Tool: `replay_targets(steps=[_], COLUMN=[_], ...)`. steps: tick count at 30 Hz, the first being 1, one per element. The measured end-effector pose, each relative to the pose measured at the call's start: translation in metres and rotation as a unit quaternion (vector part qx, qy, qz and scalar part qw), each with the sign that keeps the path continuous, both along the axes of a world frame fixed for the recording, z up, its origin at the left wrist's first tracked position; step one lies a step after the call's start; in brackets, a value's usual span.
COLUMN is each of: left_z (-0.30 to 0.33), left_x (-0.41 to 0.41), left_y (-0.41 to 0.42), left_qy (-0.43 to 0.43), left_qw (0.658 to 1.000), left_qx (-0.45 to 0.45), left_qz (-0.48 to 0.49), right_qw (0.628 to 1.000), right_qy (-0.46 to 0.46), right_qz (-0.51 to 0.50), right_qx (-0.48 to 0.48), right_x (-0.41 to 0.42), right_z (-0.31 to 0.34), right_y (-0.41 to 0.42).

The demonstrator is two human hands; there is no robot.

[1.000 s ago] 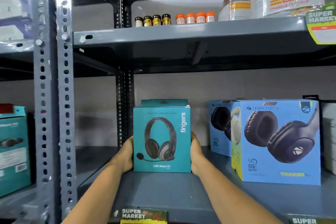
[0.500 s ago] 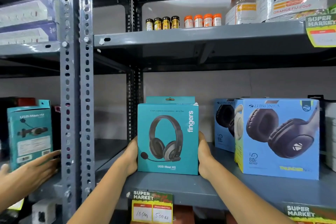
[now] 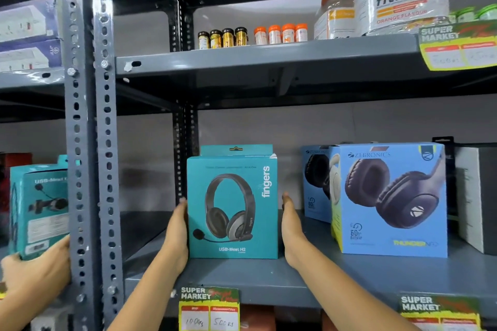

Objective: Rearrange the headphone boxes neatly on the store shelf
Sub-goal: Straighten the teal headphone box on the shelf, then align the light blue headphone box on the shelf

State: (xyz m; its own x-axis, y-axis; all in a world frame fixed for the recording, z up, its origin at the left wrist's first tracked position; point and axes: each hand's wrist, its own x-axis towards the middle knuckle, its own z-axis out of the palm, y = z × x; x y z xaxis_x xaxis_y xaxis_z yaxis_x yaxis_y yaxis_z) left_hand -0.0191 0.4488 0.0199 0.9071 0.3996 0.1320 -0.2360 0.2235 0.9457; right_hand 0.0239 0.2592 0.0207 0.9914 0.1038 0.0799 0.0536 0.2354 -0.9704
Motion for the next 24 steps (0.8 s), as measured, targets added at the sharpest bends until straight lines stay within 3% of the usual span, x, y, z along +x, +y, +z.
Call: replay_targets(steps=[3, 5, 8, 11, 14, 19, 21, 24], left_z=[-0.003, 0.002, 0.006, 0.005, 0.002, -0.002, 0.001, 0.003], left_x=[-0.021, -0.038, -0.048, -0.038, -0.021, 0.02, 0.032, 0.04], left_y=[-0.028, -0.057, -0.107, -0.154, -0.191, -0.254, -0.271, -0.282], left_qy=[-0.133, -0.23, -0.296, -0.328, -0.332, -0.229, -0.17, -0.091], left_qw=[0.986, 0.958, 0.926, 0.912, 0.911, 0.96, 0.976, 0.984], left_qx=[-0.002, 0.078, 0.175, 0.211, 0.228, 0.159, 0.116, 0.079], left_qz=[0.1, 0.151, 0.153, 0.129, 0.087, -0.021, -0.071, -0.133], right_qw=[0.987, 0.971, 0.955, 0.934, 0.914, 0.905, 0.925, 0.968], right_qy=[-0.141, -0.222, -0.285, -0.342, -0.376, -0.329, -0.255, -0.143], right_qz=[-0.072, -0.072, -0.076, -0.103, -0.147, -0.268, -0.281, -0.204], right_qx=[-0.043, -0.044, -0.018, -0.02, -0.021, -0.021, -0.027, -0.022], right_x=[-0.016, -0.03, -0.044, -0.051, -0.052, -0.022, -0.006, 0.006], right_z=[-0.004, -0.007, -0.009, -0.006, -0.001, -0.007, -0.013, -0.022], right_y=[-0.016, -0.029, -0.059, -0.106, -0.161, -0.249, -0.271, -0.279])
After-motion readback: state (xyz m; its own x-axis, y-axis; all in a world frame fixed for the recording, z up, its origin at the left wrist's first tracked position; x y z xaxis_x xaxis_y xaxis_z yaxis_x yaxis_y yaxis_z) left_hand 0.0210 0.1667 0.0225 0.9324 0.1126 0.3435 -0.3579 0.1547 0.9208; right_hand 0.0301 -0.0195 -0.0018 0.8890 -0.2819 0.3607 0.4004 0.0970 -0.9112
